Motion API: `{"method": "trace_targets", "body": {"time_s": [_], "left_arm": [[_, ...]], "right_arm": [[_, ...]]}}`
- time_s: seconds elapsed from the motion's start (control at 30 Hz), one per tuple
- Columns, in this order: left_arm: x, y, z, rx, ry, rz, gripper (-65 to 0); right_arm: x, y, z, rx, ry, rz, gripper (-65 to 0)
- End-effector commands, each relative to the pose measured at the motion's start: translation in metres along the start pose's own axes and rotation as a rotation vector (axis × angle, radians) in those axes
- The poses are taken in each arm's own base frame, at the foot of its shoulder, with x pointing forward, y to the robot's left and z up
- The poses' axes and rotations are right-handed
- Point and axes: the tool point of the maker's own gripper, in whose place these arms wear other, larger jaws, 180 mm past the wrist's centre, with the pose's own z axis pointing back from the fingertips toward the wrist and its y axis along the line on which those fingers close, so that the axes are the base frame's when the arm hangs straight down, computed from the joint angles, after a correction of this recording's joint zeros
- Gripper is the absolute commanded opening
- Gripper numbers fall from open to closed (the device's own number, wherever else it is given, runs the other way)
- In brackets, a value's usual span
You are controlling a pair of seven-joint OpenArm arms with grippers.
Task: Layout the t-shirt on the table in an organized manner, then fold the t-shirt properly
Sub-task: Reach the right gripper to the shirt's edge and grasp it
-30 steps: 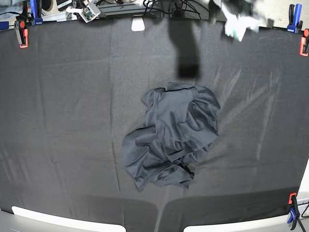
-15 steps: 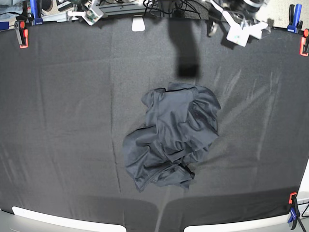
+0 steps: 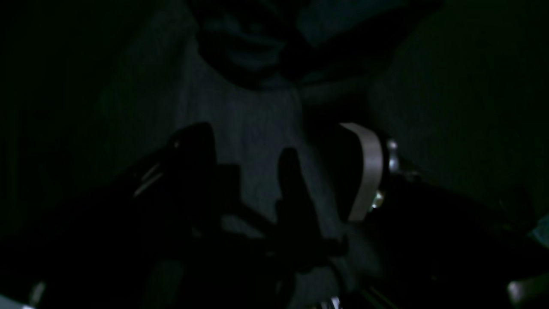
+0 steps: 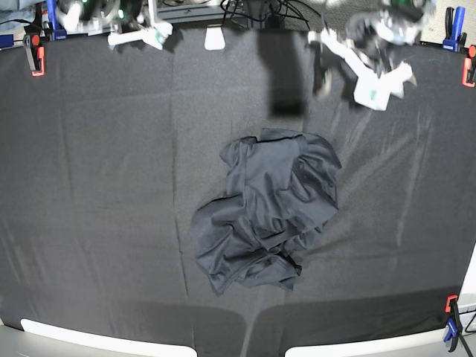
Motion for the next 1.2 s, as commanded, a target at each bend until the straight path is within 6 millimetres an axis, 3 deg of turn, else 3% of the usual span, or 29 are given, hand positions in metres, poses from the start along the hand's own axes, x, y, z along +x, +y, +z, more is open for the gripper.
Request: {"method": "trace_targets", "body": {"time_s": [0.0, 0.13, 0.27, 0.73, 0.9, 1.03, 1.17], "left_arm": [[0.016, 0.0, 0.0, -0.003, -0.053, -0.006, -24.4], [0.007, 0.0, -0.003, -0.013, 0.01, 0.01, -24.4], [-0.012, -0.002, 0.001, -0.017, 0.1, 0.017, -24.4], [-0.061, -0.019, 0.031, -0.038, 0.243, 0.062, -24.4], [-0.064, -0.021, 0.033, -0.042, 0.252, 0.063, -24.4], [-0.065, -0.021, 0.034, -0.042, 0.256, 0.065, -24.4], [-0.065, -0.021, 0.034, -0.042, 0.255, 0.065, -24.4]], "right_arm": [[0.146, -0.076, 0.062, -0.286, -0.653, -0.012, -25.6], [0.141, -0.075, 0.05, -0.23, -0.56, -0.084, -25.6], [0.115, -0.054, 0.037, -0.167, -0.428, -0.083, -25.6], [0.018, 0.077, 0.031, 0.078, -0.169, -0.234, -25.6], [-0.008, 0.103, 0.034, 0.115, -0.084, -0.254, -25.6], [-0.012, 0.115, 0.039, 0.131, -0.067, -0.255, -25.6], [0.005, 0.116, 0.05, 0.125, -0.108, -0.224, -25.6]]}}
